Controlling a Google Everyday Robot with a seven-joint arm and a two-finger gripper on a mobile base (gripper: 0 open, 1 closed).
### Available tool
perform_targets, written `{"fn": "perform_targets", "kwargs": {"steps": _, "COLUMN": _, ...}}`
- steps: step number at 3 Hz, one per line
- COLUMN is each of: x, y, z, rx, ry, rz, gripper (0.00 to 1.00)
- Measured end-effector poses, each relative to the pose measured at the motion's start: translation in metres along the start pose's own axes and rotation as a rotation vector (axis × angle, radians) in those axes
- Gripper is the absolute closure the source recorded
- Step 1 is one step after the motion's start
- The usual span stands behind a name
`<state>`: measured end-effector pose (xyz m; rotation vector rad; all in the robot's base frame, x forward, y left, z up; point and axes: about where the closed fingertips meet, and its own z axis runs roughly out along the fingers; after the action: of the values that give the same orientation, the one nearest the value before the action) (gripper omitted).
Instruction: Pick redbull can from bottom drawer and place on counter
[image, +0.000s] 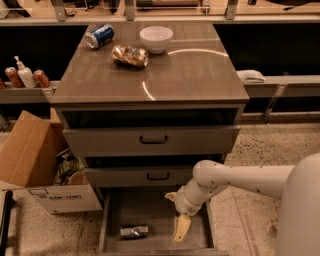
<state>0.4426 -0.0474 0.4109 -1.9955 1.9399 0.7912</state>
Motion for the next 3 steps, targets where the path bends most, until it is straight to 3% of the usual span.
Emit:
{"fn": "perform_targets", "kwargs": {"steps": 2, "x": 0.005, "y": -0.028, "z": 0.077, "rx": 0.026, "ry": -0.018, "rz": 0.020, "gripper": 0.00}}
{"fn": "perform_targets", "kwargs": {"steps": 3, "x": 0.005, "y": -0.055, "z": 0.111, "rx": 0.094, "ry": -0.062, "rz": 0.000, "gripper": 0.00}}
